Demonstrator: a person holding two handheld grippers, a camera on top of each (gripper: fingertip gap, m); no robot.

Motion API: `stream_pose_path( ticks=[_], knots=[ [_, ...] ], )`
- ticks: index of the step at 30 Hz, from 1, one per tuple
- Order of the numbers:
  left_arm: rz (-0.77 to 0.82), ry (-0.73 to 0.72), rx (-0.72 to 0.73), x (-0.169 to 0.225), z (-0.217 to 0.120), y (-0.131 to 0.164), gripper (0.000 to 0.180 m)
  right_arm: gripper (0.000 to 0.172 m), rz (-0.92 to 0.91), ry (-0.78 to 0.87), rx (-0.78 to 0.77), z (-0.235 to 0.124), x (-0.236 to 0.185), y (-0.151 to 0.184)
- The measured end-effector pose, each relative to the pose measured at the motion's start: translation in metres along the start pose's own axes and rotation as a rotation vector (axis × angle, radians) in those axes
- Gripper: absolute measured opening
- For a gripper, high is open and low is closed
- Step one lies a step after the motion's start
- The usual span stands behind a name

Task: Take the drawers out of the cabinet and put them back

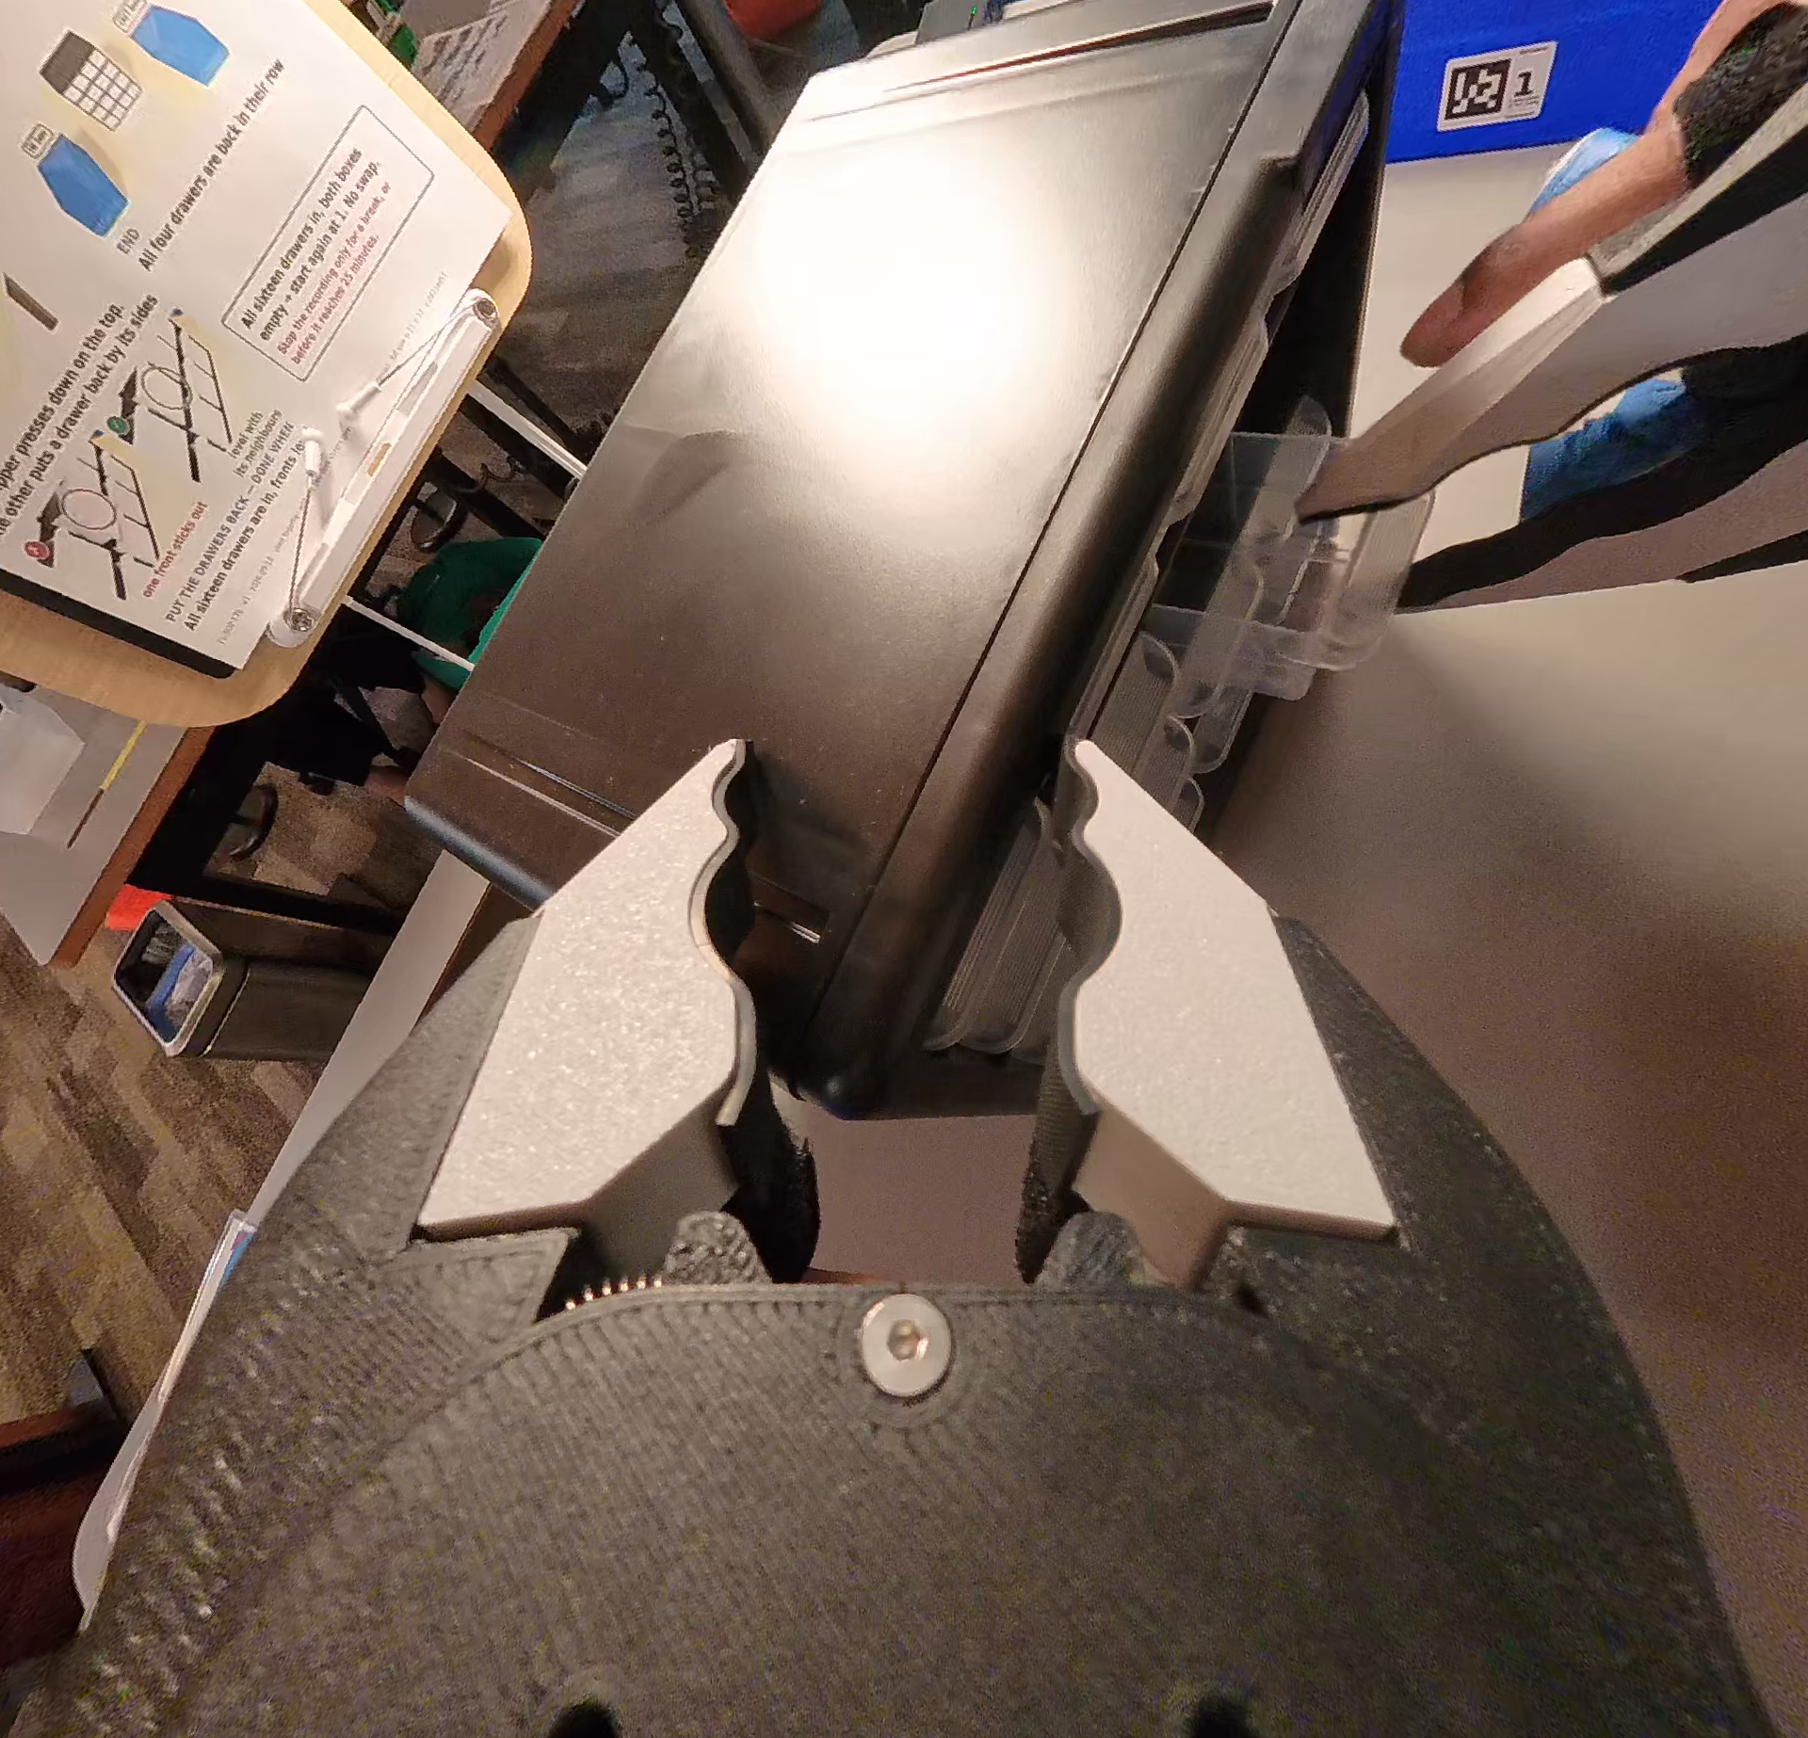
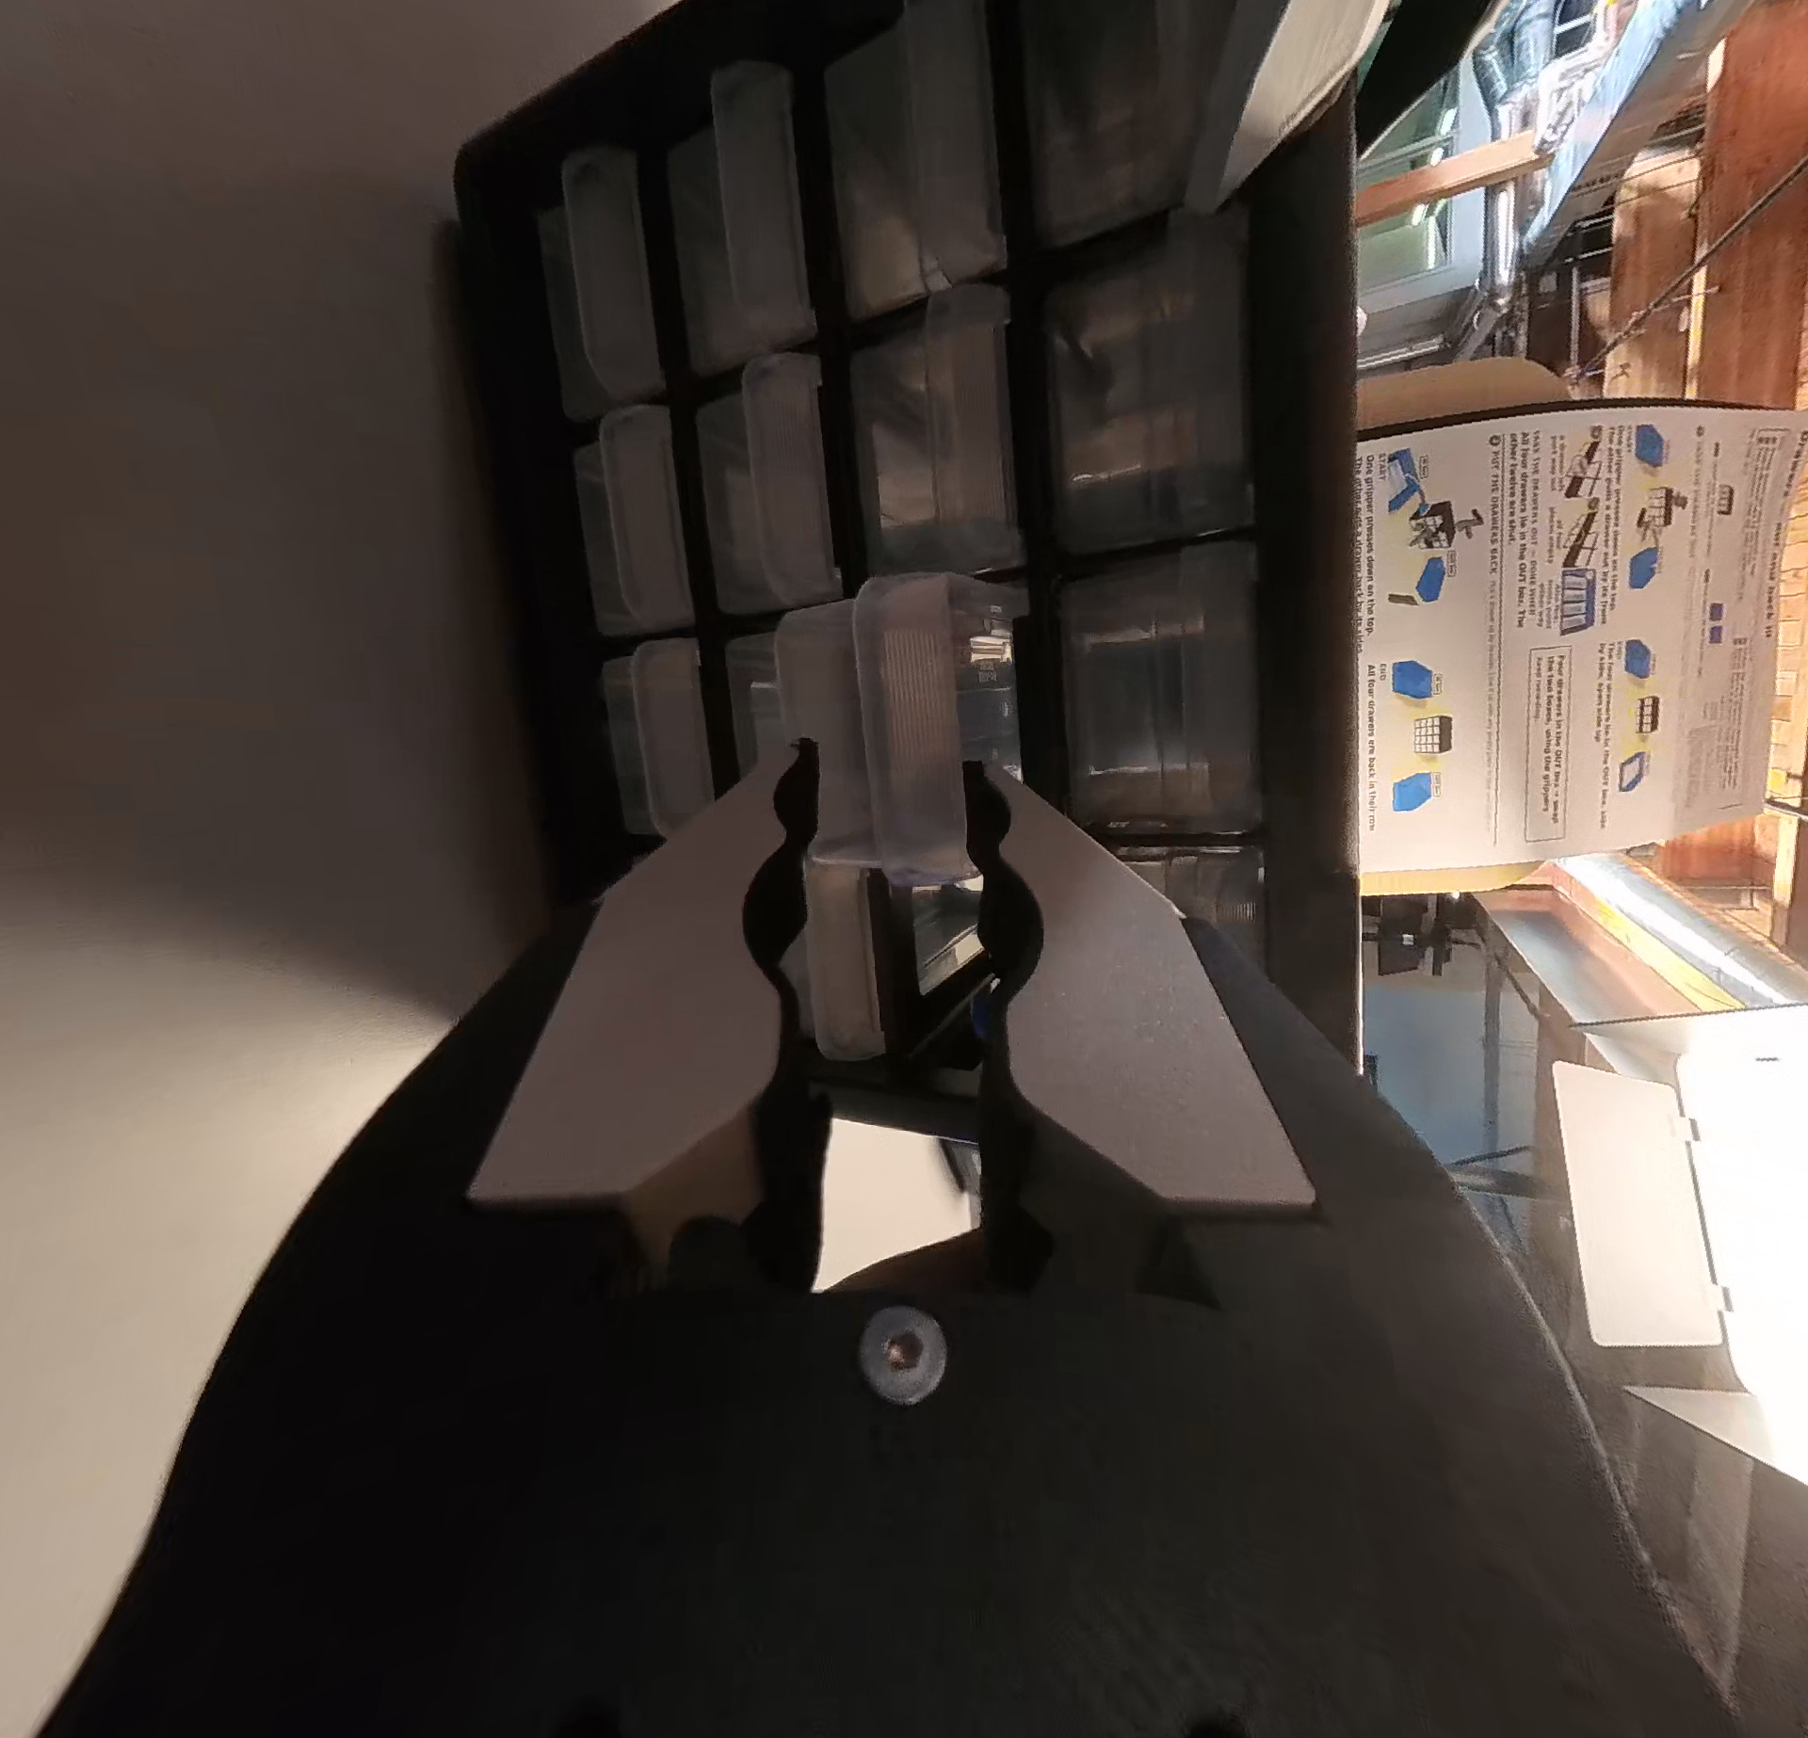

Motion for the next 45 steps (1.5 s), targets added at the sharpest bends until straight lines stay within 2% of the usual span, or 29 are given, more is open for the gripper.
stream_pose_path(
  ticks=[10,18,24,37,40,45],
  knots=[
    [-0.001,0.000,0.000,0.000,0.000,0.000,0.064,0.021,0.034,-0.141,0.035,-0.029,0.004,-0.010],
    [-0.002,0.000,-0.001,0.000,0.000,0.000,0.064,0.020,0.067,-0.236,0.093,-0.062,0.014,-0.020],
    [-0.002,-0.001,0.000,0.000,0.000,0.000,0.061,0.020,0.178,-0.336,0.150,-0.080,0.037,-0.024],
    [-0.003,0.000,0.001,0.000,0.000,0.000,0.061,0.019,0.211,-0.390,0.181,-0.066,0.092,-0.034],
    [-0.002,0.001,0.003,0.000,0.000,0.000,0.061,0.018,0.287,-0.420,0.210,-0.062,0.102,-0.028],
    [-0.004,0.003,0.007,-0.001,0.000,0.000,0.061,0.018,0.521,-0.459,0.237,-0.055,0.128,-0.007]
  ],
)
Point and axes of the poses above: each gripper's, where its closed fingertips meet, z out along the fingers, y out of its underside, x = y × z across the jaws, the point moved 9 cm from there along -z, back along the fingers, and after that the axes turned 13 degrees about y, right-handed, at the moved point
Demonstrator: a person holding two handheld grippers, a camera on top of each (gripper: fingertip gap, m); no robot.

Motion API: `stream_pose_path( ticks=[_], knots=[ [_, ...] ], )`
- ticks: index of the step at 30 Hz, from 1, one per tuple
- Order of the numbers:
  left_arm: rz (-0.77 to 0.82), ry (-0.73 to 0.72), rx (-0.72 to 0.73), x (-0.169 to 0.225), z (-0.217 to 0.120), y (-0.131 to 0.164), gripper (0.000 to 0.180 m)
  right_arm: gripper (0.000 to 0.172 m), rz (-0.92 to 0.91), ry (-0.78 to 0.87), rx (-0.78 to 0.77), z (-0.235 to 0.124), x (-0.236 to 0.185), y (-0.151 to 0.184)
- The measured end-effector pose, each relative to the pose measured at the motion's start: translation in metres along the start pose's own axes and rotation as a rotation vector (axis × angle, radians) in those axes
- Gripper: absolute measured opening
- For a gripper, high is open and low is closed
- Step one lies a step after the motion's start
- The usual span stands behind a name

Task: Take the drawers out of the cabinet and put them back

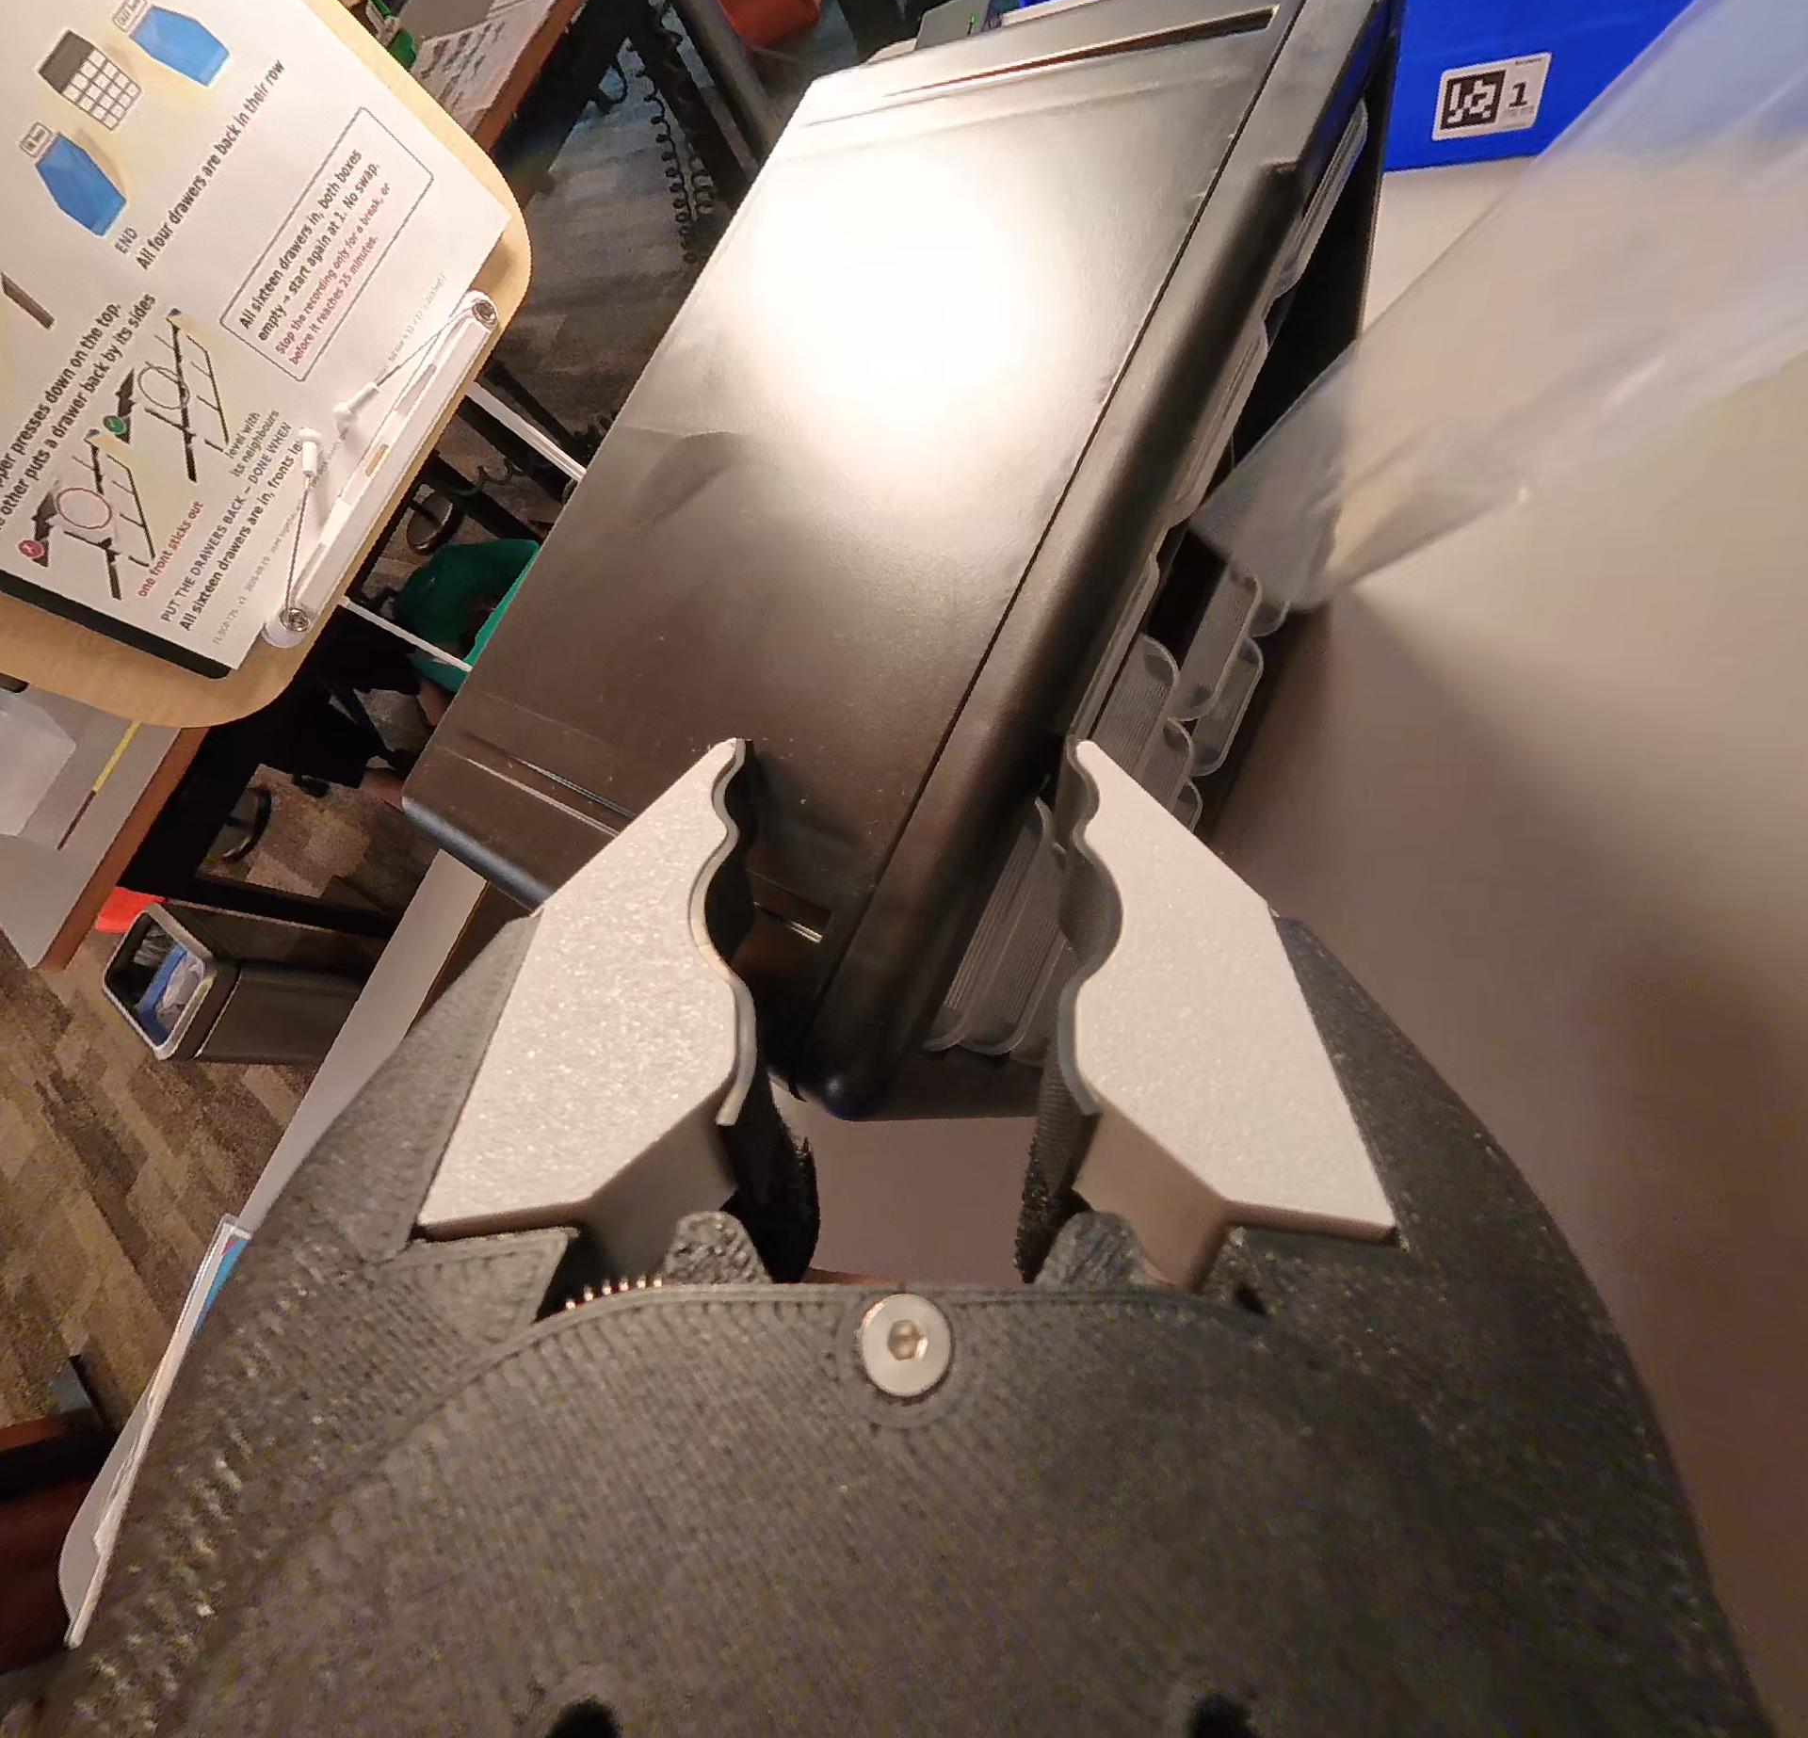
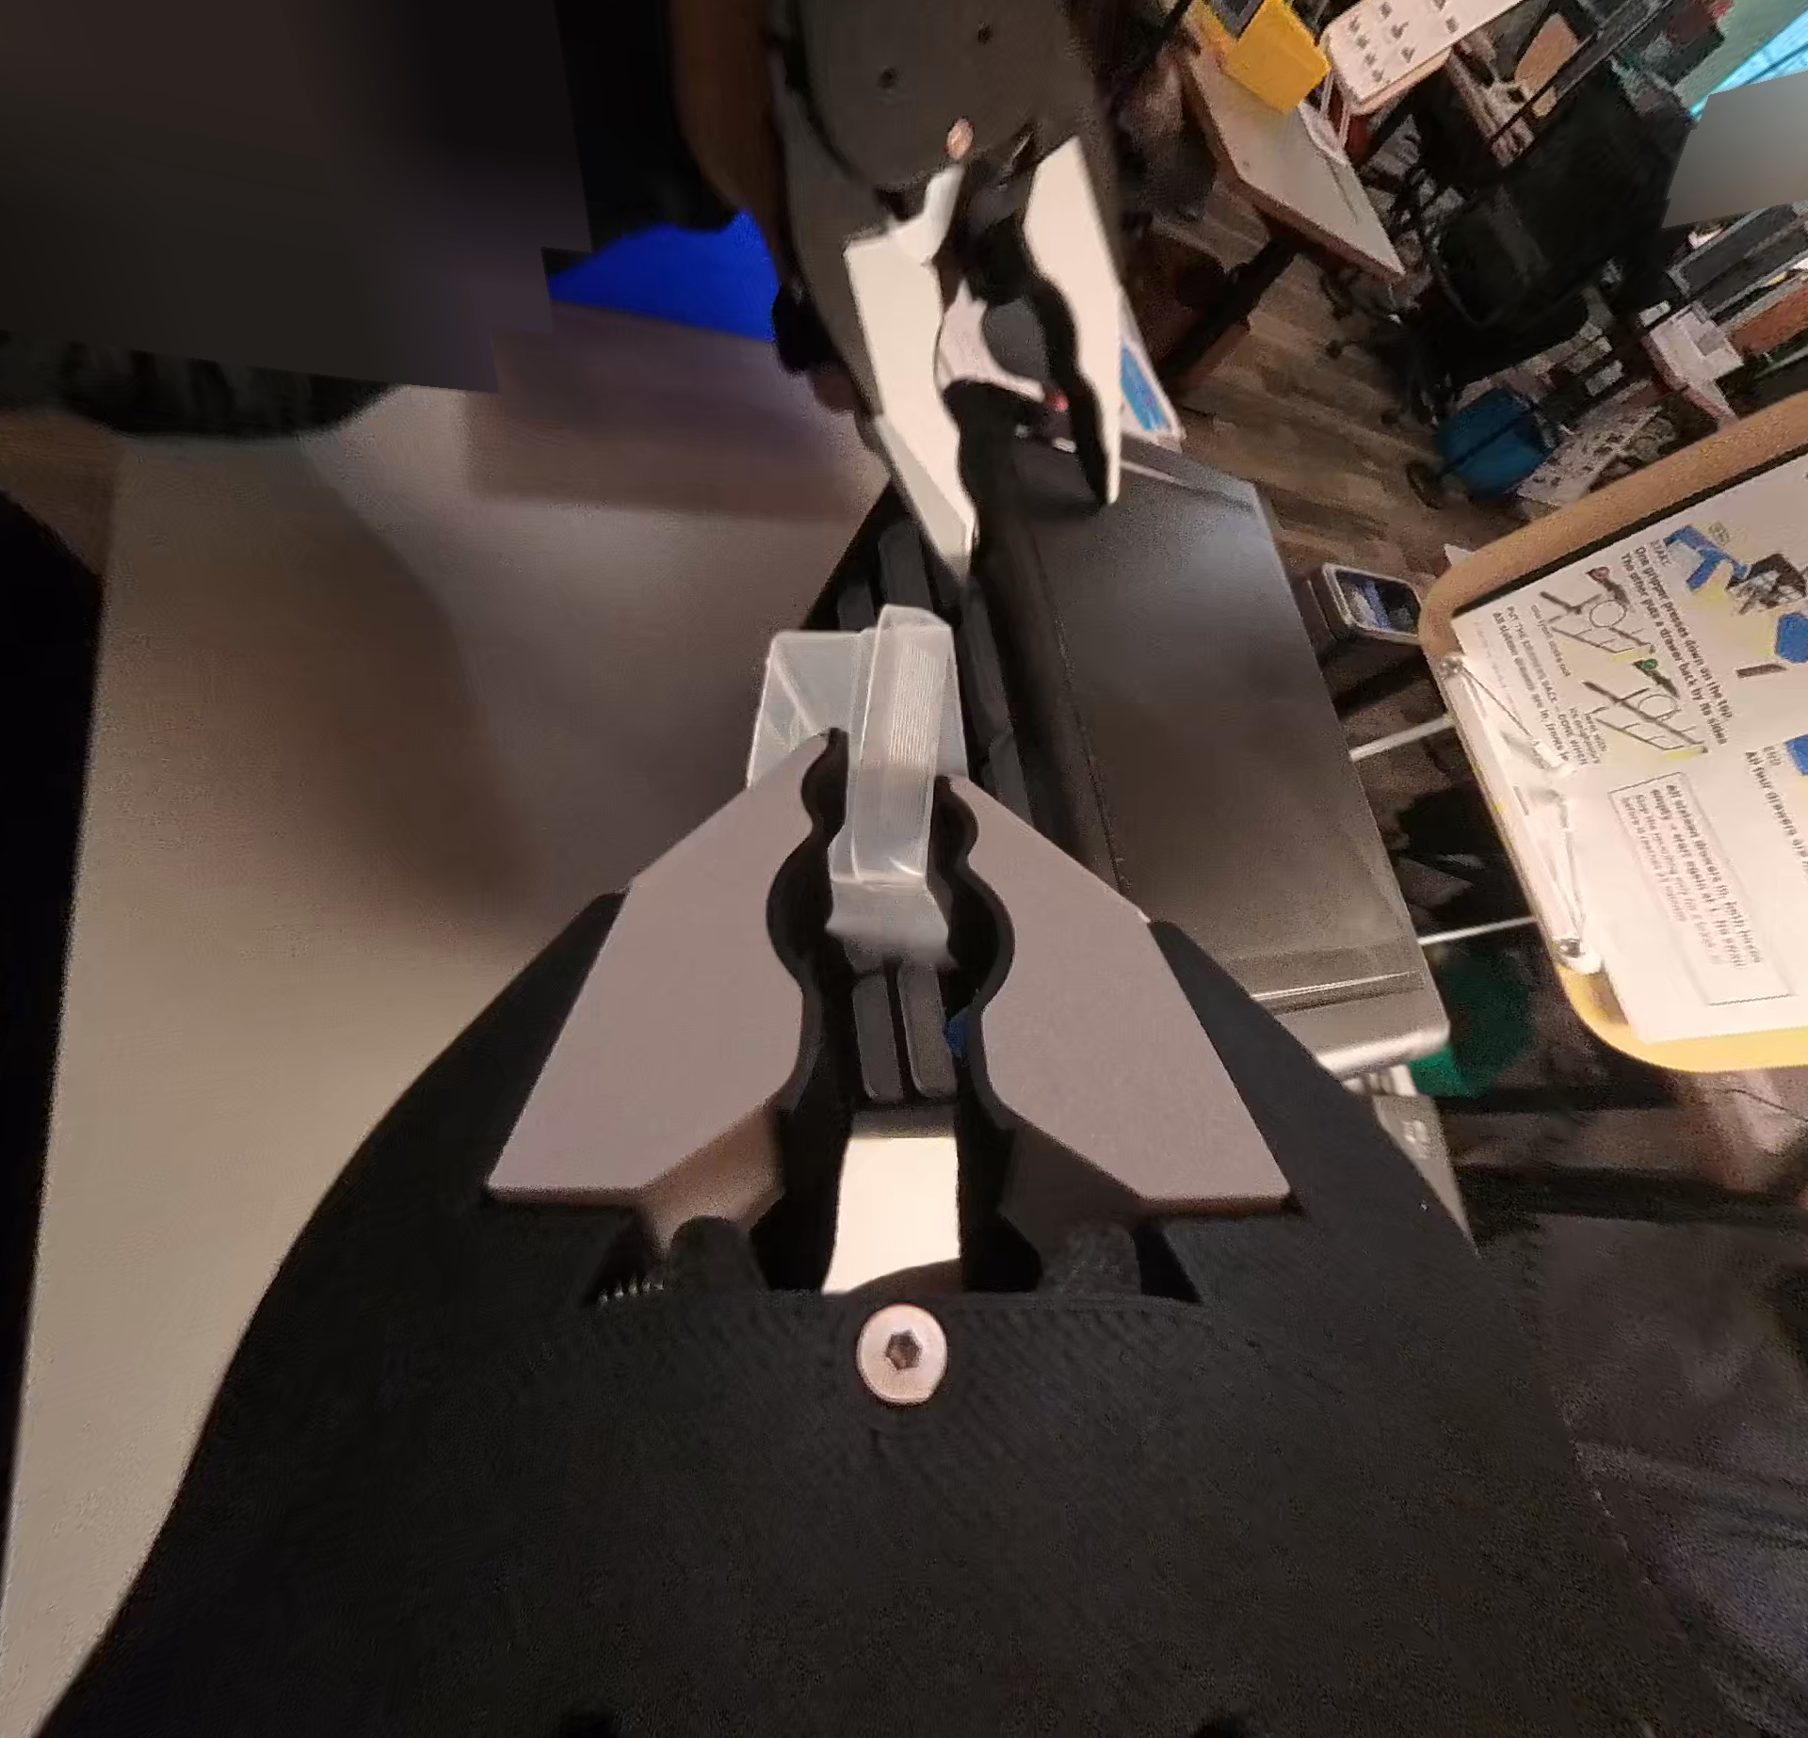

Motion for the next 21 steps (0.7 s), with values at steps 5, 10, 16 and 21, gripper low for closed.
stream_pose_path(
  ticks=[5,10,16,21],
  knots=[
    [-0.001,0.001,0.002,0.000,0.000,0.000,0.061,0.013,0.066,-0.021,0.060,-0.014,0.002,0.003],
    [-0.001,0.002,0.003,0.000,0.000,0.000,0.061,0.002,0.117,0.104,0.027,-0.045,-0.006,0.024],
    [-0.002,0.001,0.002,0.000,0.000,0.000,0.062,0.003,0.191,0.495,-0.149,-0.109,0.023,0.071],
    [-0.002,0.000,0.000,0.000,0.000,0.000,0.062,0.002,0.026,1.044,-0.401,-0.181,0.066,0.094]
  ],
)
Point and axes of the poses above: each gripper's, where its closed fingertips meet, z out along the fingers, y out of its underside, x = y × z across the jaws, the point moved 9 cm from there along -z, back along the fingers, and after that the axes turned 13 degrees about y, right-handed, at the moved point
